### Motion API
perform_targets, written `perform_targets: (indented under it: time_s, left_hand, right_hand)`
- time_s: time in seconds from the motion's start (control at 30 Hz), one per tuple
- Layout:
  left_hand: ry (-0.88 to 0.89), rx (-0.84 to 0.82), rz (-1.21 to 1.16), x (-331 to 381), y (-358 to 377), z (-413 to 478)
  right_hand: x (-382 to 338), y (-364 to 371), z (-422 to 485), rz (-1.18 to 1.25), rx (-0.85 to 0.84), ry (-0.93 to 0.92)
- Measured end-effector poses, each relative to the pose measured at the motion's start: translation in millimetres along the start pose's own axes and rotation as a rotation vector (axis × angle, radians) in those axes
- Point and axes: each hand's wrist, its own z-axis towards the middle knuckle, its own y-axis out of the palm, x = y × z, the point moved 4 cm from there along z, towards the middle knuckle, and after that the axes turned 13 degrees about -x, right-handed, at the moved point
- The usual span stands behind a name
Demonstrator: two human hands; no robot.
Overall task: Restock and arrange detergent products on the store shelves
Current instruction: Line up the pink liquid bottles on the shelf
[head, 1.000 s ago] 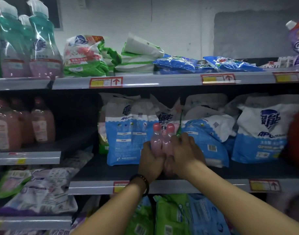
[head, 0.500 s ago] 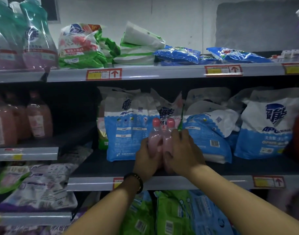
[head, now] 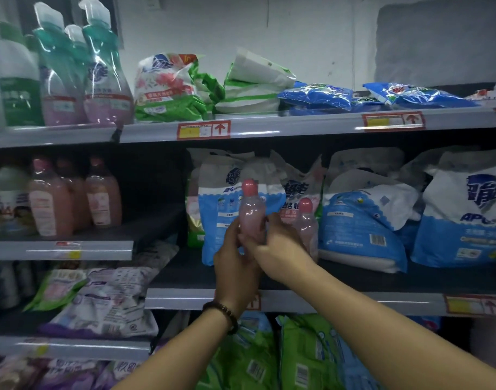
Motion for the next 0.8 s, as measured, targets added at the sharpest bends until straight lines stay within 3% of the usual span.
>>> perform_targets:
  time_s: [0.1, 0.2, 0.37, 0.53, 0.8]
  left_hand:
    - [0.07, 0.032, 0.028, 14.2, -25.0, -7.2]
    - [0.096, 0.054, 0.116, 14.5, -55.4, -6.3]
    - [0.018, -0.025, 0.067, 13.4, -108.8, -10.0]
    - [0.022, 0.093, 0.034, 7.3, -172.3, -9.5]
    - [0.032, 0.326, 0.232, 2.0, -246.8, 15.4]
  right_hand:
    - [-23.2, 4.7, 1.2, 0.057, 0.037, -0.045]
    - [-41.2, 12.8, 5.8, 0.271, -0.011, -0.099]
    - [-85.0, 39.7, 17.6, 0.31, -0.076, -0.223]
    - [-135.9, 68.6, 30.0, 0.35, -0.149, -0.386]
    - [-207.0, 113.1, 60.8, 0.457, -0.17, -0.543]
